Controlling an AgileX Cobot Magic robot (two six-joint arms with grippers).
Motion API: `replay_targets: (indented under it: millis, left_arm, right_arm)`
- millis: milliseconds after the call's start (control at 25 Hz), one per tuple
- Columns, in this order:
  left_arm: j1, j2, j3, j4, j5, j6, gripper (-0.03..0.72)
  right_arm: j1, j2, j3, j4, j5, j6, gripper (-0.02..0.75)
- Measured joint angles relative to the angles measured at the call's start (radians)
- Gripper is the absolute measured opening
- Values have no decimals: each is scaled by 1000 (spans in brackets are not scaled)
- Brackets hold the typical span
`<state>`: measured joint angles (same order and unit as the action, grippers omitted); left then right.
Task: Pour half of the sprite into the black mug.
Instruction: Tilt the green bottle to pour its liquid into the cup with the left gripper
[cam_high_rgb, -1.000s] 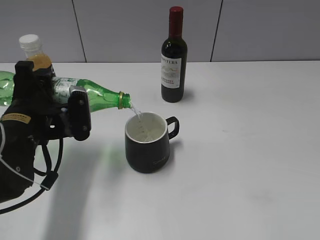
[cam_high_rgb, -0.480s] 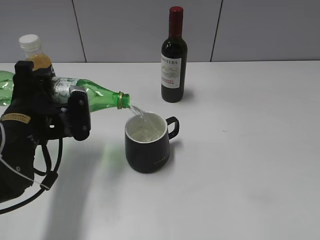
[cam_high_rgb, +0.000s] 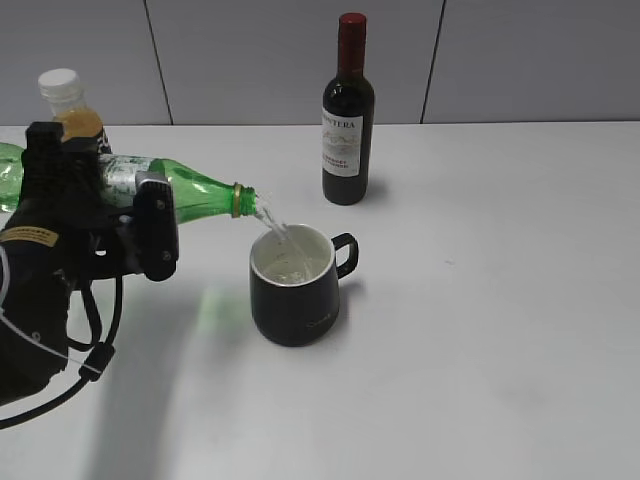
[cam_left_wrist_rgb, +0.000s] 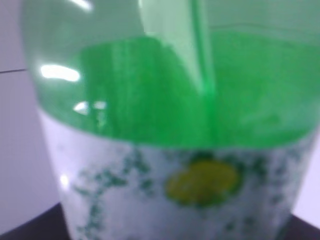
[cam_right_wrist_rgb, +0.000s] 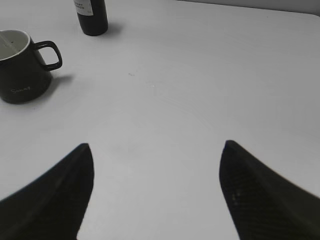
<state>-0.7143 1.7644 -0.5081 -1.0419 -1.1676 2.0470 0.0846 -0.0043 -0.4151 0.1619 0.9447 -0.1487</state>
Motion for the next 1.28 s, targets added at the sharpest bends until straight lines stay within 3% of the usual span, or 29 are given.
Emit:
replay_targets:
  millis: [480, 720, 960, 1160, 1280]
  left_arm:
    - [0, 0, 0, -1, -2, 2, 436]
    - [0, 0, 0, 9, -7, -66, 436]
    - [0, 0, -1, 36, -8, -377, 436]
    - [0, 0, -1, 43, -10, -843, 436]
    - [0, 0, -1, 72, -11, -1036, 436]
  right_arm:
    - [0, 0, 0, 0, 0, 0, 593]
    - [0, 0, 0, 0, 0, 0, 593]
    - [0, 0, 0, 1, 0, 0, 593]
    - [0, 0, 0, 1, 0, 0, 593]
    - [0, 0, 0, 1, 0, 0, 593]
